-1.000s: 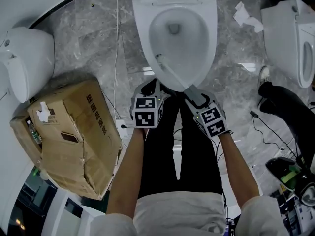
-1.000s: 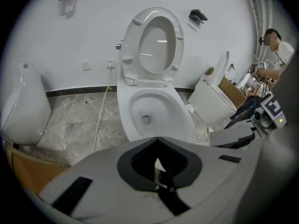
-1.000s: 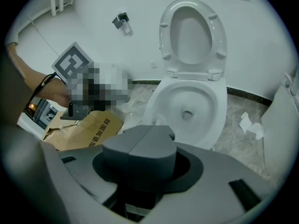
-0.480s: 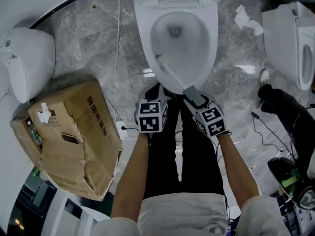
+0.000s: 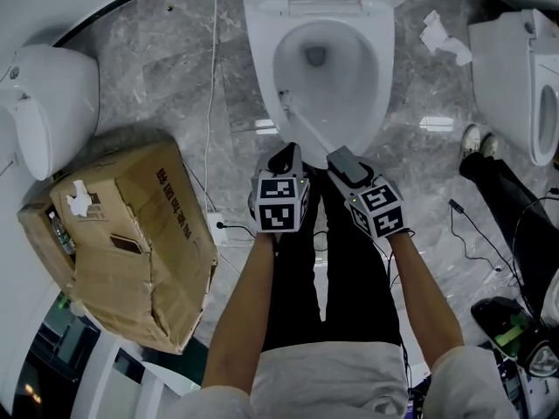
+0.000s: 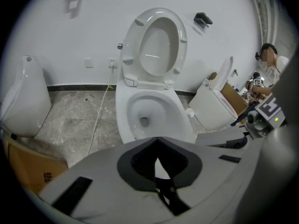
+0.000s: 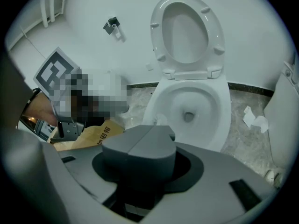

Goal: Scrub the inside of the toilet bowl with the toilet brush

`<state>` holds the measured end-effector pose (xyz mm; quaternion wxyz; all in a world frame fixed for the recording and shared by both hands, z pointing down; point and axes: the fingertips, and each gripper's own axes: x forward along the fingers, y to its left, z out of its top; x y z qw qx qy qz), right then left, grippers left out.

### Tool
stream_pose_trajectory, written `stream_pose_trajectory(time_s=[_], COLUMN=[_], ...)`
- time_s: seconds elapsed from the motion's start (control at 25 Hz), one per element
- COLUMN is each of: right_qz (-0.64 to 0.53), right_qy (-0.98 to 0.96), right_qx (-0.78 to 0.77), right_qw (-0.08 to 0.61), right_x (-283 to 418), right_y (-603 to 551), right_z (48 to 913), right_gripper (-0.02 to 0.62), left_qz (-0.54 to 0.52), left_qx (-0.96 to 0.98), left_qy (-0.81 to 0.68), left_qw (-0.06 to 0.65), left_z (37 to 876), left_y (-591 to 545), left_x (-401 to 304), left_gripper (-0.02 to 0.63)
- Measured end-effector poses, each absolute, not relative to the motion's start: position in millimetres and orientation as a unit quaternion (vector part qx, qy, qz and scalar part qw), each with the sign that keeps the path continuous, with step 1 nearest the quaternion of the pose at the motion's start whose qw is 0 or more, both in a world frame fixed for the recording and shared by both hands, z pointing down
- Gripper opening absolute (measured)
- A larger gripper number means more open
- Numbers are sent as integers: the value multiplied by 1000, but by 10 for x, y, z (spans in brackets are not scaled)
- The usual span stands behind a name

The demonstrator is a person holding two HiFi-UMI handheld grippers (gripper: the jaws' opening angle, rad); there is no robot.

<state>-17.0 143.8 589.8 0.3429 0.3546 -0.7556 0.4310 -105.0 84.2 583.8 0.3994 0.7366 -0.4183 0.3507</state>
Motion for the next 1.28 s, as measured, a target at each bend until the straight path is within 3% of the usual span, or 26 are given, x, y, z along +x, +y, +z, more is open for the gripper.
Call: stream_pose_trajectory(time_s=[1.28], right_qz=[428], right_qy=[-770], right_qx=[328], right_qw=[340], right_x=[-202], right_y=[836], right_z=[5913], right_gripper=[221], left_qz=[354], left_qx=[712], left_qy=[-440], left_qw=[417], left_z=[5842], left_y=[673], left_x=[-1275], left_gripper=[26])
